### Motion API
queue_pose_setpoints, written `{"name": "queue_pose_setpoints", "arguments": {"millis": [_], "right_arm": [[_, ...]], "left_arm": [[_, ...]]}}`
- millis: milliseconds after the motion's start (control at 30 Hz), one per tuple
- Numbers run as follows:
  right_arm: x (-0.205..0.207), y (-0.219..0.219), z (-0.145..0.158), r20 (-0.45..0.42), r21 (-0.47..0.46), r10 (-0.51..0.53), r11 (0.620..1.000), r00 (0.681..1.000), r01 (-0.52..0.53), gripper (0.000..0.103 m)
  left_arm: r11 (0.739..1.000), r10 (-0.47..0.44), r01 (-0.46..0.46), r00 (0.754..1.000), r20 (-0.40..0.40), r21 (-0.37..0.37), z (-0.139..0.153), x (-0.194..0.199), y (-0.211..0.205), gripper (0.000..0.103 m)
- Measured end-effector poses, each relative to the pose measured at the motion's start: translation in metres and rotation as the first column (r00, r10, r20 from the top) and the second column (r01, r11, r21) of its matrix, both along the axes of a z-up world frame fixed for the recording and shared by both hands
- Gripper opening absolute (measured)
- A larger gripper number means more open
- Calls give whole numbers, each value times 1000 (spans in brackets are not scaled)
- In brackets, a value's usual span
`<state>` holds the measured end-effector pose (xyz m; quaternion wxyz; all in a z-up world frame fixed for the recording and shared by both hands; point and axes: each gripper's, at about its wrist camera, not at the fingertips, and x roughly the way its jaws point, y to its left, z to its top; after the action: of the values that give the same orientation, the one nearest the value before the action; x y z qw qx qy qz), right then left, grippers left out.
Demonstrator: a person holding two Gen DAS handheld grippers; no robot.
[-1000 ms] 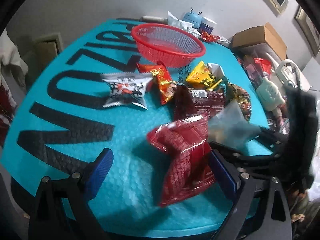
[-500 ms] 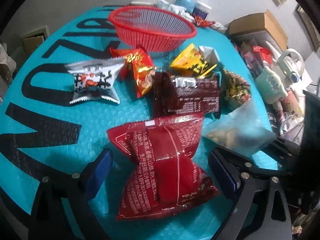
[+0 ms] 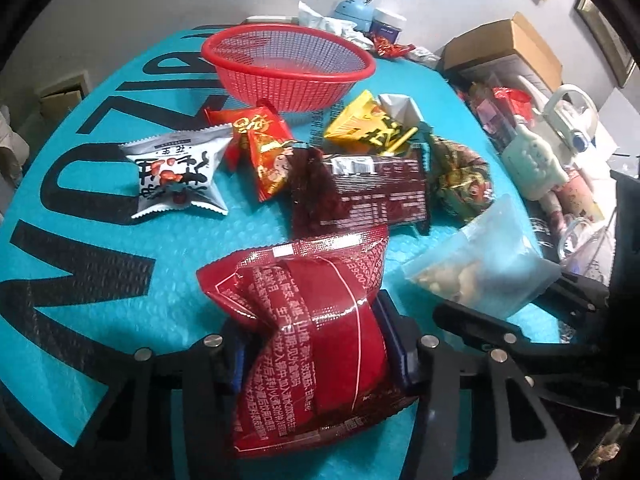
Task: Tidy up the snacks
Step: 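Lift both bags and carry them over the red mesh basket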
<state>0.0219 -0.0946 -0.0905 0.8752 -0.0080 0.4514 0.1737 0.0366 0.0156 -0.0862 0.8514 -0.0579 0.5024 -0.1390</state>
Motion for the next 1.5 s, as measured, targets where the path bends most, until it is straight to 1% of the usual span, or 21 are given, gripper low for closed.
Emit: {"name": "queue_pose_setpoints", "arguments": {"millis": [200, 433, 633, 867, 1167, 1333, 1500], "right_arm": [[-9, 2, 5, 14, 19, 2, 1000, 1000, -2, 41], [-25, 5, 18, 58, 29, -5, 1000, 998, 3, 41], [-36, 6, 38, 109, 44, 0, 999, 994, -4, 41], [-38, 4, 72, 186, 60, 3, 998, 983, -14, 41], [-25, 5, 109, 273, 40, 11, 999, 962, -23, 41], [-9, 7, 121, 297, 34, 20, 999, 955, -31, 41], [15, 10, 128, 313, 37, 20, 999, 950, -34, 41]], "left_arm": [[1000, -8, 8, 999, 40, -6, 12, -15, -1, 51], [1000, -26, 26, 994, 104, -5, 32, -29, -4, 51], [998, -54, 56, 983, 174, -6, 54, -40, -9, 51], [997, -76, 82, 963, 260, -11, 83, -41, -12, 51], [993, -97, 113, 931, 352, -26, 117, -25, -13, 51], [992, -97, 119, 914, 394, -30, 131, -7, -10, 51], [993, -82, 109, 905, 418, -41, 139, 18, -1, 51]]}}
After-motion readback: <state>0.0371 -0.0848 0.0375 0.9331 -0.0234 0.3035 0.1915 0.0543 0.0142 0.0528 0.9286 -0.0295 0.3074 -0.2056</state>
